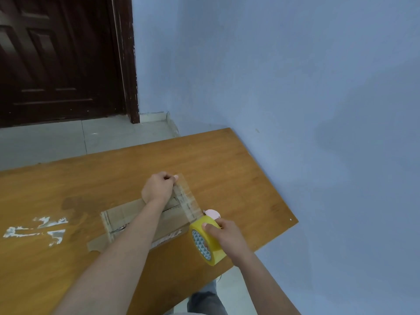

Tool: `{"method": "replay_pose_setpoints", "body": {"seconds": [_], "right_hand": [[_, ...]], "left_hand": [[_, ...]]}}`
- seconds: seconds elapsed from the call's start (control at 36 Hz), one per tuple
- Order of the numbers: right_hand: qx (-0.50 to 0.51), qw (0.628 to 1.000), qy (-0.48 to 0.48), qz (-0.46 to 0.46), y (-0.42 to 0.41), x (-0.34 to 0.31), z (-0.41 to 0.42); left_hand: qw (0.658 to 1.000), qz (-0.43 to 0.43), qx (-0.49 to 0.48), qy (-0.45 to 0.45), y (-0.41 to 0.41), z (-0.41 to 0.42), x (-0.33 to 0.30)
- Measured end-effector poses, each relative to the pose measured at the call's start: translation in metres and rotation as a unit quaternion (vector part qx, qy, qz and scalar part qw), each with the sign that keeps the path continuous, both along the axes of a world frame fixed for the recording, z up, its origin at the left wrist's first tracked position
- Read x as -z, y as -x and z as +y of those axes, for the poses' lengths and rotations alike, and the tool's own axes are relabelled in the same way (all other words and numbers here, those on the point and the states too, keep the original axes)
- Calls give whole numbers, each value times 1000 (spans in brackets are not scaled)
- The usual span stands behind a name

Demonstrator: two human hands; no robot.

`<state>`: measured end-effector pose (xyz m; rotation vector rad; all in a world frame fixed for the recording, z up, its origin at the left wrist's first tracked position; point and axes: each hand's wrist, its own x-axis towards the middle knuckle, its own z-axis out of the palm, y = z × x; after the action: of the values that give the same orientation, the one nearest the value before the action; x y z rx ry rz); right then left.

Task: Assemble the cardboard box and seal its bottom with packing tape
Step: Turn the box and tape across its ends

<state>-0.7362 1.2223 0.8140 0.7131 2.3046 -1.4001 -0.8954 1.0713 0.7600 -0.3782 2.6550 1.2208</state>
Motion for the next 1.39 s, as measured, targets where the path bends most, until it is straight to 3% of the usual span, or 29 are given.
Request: {"method": "replay_pose_setpoints", "body": {"seconds": [0.92,1.39], "right_hand": [[7,1000,2,-13,7,17,-1],[21,999,36,-26,13,23,-2]], "left_hand": [[999,4,-6,54,5,5,4],[993,-91,44,66,14,2,-1]]}}
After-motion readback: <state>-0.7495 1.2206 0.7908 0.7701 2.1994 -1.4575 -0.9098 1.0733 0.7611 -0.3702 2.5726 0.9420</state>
